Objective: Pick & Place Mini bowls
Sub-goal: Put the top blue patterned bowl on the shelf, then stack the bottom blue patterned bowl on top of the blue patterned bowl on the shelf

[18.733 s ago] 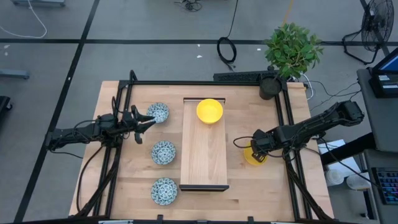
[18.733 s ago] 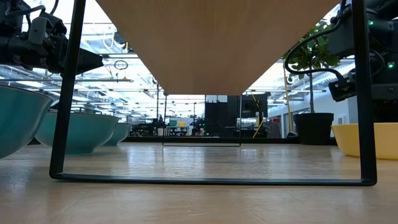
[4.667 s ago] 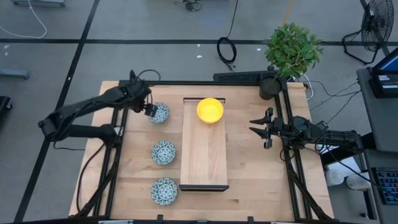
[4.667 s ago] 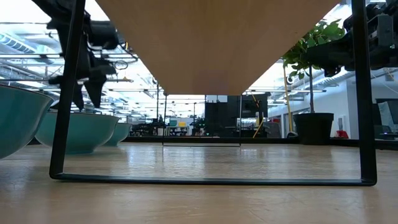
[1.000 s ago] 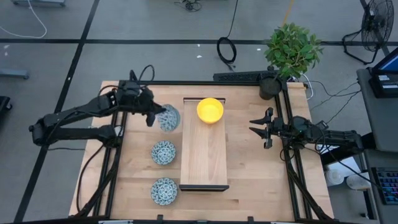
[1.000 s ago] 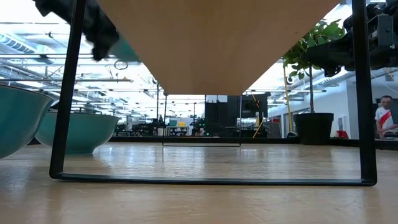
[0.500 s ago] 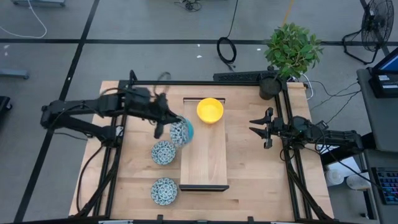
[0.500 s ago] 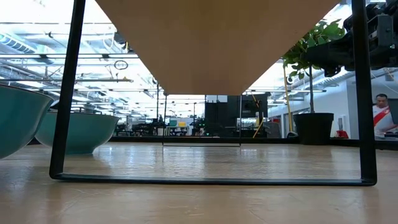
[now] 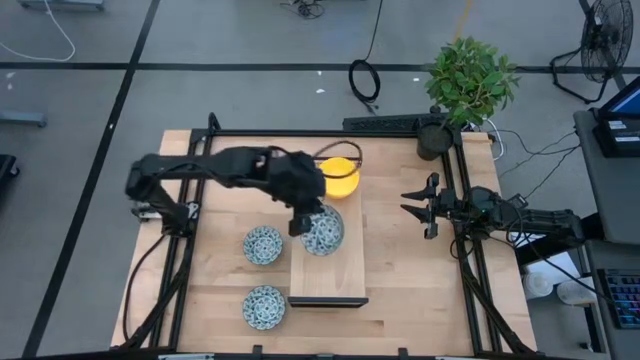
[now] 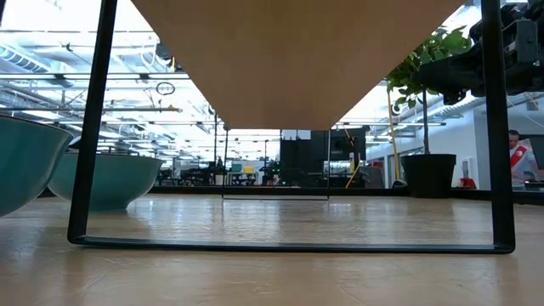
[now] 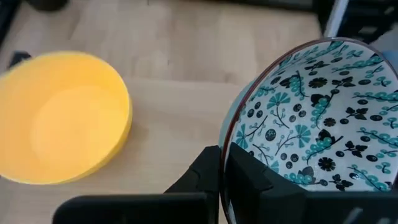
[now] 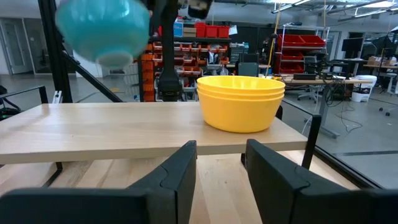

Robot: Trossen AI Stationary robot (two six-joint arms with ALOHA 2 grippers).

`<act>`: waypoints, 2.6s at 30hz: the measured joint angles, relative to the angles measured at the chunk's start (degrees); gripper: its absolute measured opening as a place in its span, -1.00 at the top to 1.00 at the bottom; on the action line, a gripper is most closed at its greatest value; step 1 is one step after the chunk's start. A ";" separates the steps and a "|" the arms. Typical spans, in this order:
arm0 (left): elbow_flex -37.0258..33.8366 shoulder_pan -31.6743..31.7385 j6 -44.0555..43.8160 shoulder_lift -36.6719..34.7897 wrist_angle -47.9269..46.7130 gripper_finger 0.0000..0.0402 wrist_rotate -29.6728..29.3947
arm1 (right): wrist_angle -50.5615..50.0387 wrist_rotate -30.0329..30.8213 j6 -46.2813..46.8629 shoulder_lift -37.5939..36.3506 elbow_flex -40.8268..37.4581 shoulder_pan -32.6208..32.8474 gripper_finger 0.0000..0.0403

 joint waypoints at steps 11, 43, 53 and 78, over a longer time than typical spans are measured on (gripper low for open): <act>3.27 -0.78 -0.09 10.00 -7.49 0.88 4.61 | 0.01 0.01 -0.01 0.00 0.00 0.01 0.38; 3.35 -4.51 3.92 1.12 -4.84 0.56 0.06 | 0.06 0.02 -0.01 0.01 -0.02 0.00 0.38; 2.13 -10.12 -25.00 -1.93 -29.24 0.06 -18.29 | 0.53 0.02 -0.01 0.00 -0.07 0.00 0.38; -42.13 -11.03 -45.53 -20.34 -15.09 -0.16 -17.12 | 0.90 0.01 -0.01 0.01 -0.04 0.00 0.38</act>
